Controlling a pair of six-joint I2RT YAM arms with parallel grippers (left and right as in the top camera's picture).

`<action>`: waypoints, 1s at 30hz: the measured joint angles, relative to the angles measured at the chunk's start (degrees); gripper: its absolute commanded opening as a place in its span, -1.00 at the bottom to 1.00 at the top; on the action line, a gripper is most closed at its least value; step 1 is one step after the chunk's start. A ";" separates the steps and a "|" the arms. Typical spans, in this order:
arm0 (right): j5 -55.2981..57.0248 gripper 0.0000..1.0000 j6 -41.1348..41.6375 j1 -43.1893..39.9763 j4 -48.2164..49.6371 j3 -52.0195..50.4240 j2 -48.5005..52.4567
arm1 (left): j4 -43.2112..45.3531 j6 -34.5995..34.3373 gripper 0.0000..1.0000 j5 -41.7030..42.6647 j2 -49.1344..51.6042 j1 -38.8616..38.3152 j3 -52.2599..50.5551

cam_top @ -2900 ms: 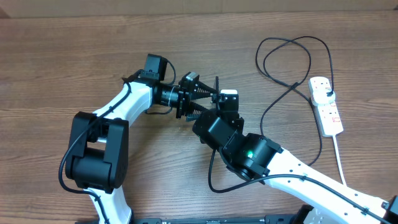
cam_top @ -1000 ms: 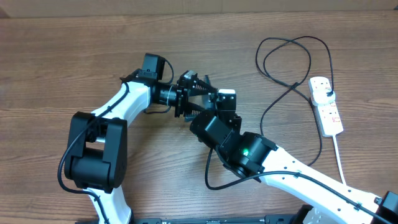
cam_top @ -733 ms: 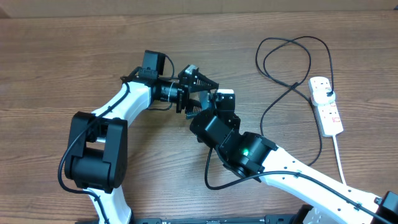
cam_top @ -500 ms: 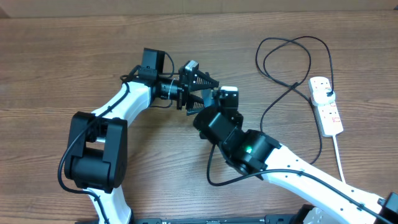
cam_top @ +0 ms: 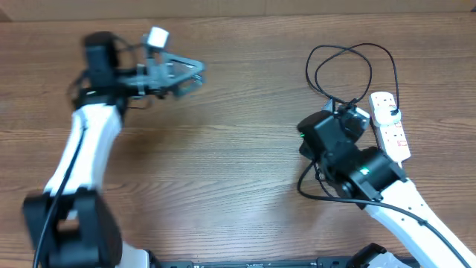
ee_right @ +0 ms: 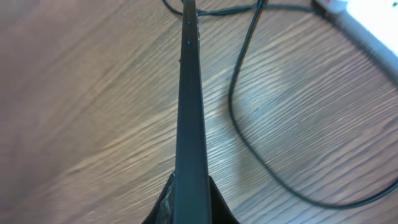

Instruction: Plug charger to phone and switch on socket

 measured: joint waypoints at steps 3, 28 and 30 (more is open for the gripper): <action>-3.80 -0.92 0.90 -1.03 2.86 0.02 0.02 | -3.17 2.32 1.00 0.07 -5.70 3.37 0.37; -9.18 -0.93 2.12 -1.22 12.46 0.00 0.68 | -57.46 42.29 0.99 -17.18 -27.76 24.17 -10.14; -10.58 -0.93 2.14 -2.16 13.88 0.00 0.48 | -54.99 42.07 0.99 -13.86 -26.64 24.17 -14.53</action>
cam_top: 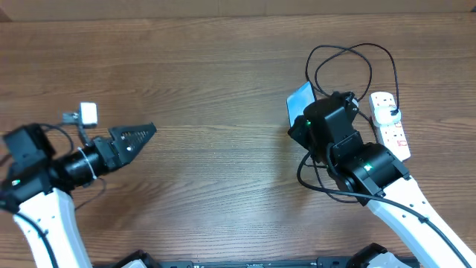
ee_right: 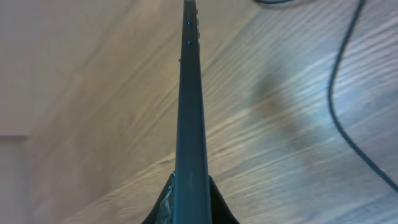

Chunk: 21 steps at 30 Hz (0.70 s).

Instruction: Plug charger to phone and switch on socket

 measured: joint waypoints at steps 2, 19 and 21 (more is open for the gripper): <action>-2.21 -0.93 -0.02 -1.92 0.90 0.02 -1.14 | 1.95 -0.02 0.99 3.37 1.51 0.00 -4.35; -30.27 -0.93 -5.97 -22.95 9.70 -12.33 -29.77 | 11.91 -0.22 0.99 16.68 12.70 -2.10 -15.13; -34.56 -0.93 -4.13 -23.23 20.92 -19.26 -28.13 | 12.07 -0.22 0.99 16.94 12.79 -3.67 -15.13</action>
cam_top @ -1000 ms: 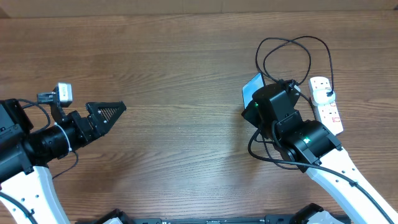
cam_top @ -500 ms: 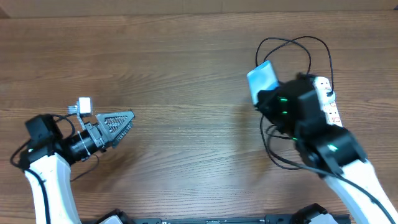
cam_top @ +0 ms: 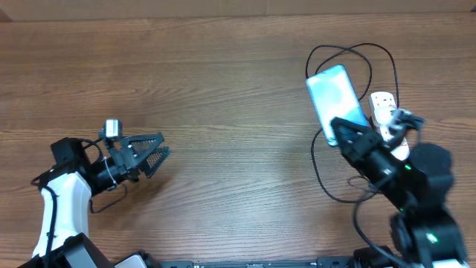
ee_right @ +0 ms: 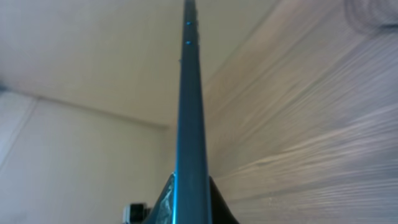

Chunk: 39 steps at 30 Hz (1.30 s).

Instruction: Plug charger to phone and switch on socket

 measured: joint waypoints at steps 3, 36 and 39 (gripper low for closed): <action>-6.01 -0.93 4.61 -0.04 19.15 -9.75 4.46 | 0.00 0.00 0.99 0.22 0.00 -2.49 0.00; -23.28 -0.93 23.65 0.00 52.74 -17.84 25.81 | 74.55 -75.30 0.67 -30.32 0.31 -38.58 -0.48; -22.62 -0.93 24.52 0.72 52.85 -17.84 25.81 | 74.79 -80.70 0.57 -32.59 1.29 -39.74 -0.48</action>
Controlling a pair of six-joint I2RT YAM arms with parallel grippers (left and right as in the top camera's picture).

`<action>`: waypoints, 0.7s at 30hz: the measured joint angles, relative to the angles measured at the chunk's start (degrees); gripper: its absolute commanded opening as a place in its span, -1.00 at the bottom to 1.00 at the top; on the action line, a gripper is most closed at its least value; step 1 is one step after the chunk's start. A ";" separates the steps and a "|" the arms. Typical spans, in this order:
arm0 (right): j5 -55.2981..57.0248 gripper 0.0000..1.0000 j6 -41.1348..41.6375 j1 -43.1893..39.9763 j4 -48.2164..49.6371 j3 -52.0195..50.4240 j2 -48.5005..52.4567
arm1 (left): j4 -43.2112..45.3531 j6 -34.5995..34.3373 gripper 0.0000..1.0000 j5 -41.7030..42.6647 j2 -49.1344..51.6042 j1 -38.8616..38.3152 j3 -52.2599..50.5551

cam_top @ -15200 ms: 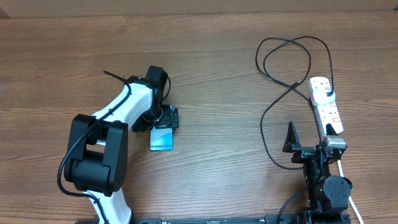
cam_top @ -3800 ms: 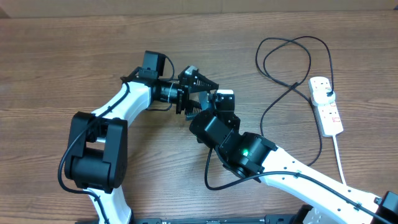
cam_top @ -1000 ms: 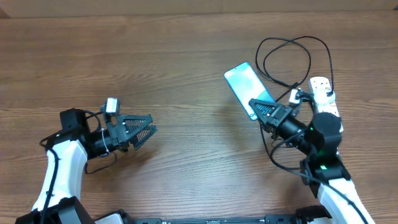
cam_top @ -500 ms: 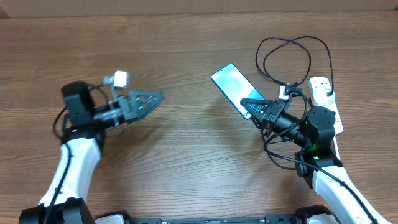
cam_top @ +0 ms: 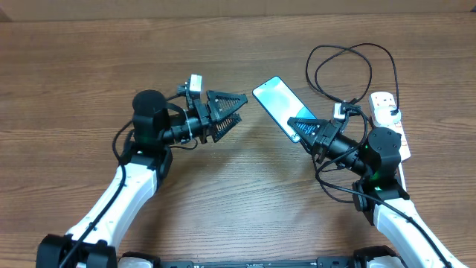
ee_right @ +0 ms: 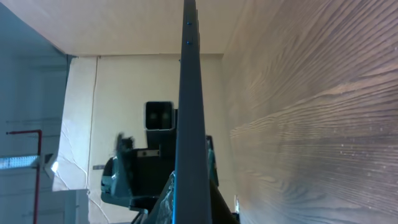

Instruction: Plug charger to phone and switch on socket

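A light-blue phone (cam_top: 277, 103) hangs tilted above the middle of the table, with my right gripper (cam_top: 303, 127) shut on its near end. In the right wrist view the phone (ee_right: 188, 93) shows edge-on between the right gripper (ee_right: 189, 202) fingers. My left gripper (cam_top: 238, 109) is open and empty, its tips pointing at the phone's left edge with a small gap between; it also shows behind the phone as the left gripper (ee_right: 149, 168). The black charger cable (cam_top: 349, 59) lies looped at the back right. Its free end is not visible. The white socket strip (cam_top: 386, 110) lies at the right, partly under my right arm.
The wooden table (cam_top: 223, 45) runs to a pale wall along the back edge. The cable's loops lie between the phone and the socket strip. Both arms reach in from the front edge.
My right gripper has carried the phone from above the cable by the socket strip leftwards to the table's middle. My left gripper has moved from the front left to just beside the phone.
My right gripper held the phone edge-up beside the socket strip while the left gripper was at the back left. The left gripper then stood at the left front, and the phone lay face-up over the cable. Now phone and left gripper meet mid-table.
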 measured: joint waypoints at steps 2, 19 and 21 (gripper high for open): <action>1.14 -0.93 1.18 2.01 0.28 0.00 0.00 | 0.22 -2.93 0.55 -1.53 1.16 -0.68 0.00; 20.96 -0.93 8.17 19.26 2.43 0.00 0.15 | 3.34 -11.17 0.07 -6.40 3.28 -2.99 -0.02; 23.52 -0.93 9.57 20.04 2.45 0.00 0.39 | 4.17 -11.58 0.08 -6.93 3.28 -3.45 -0.02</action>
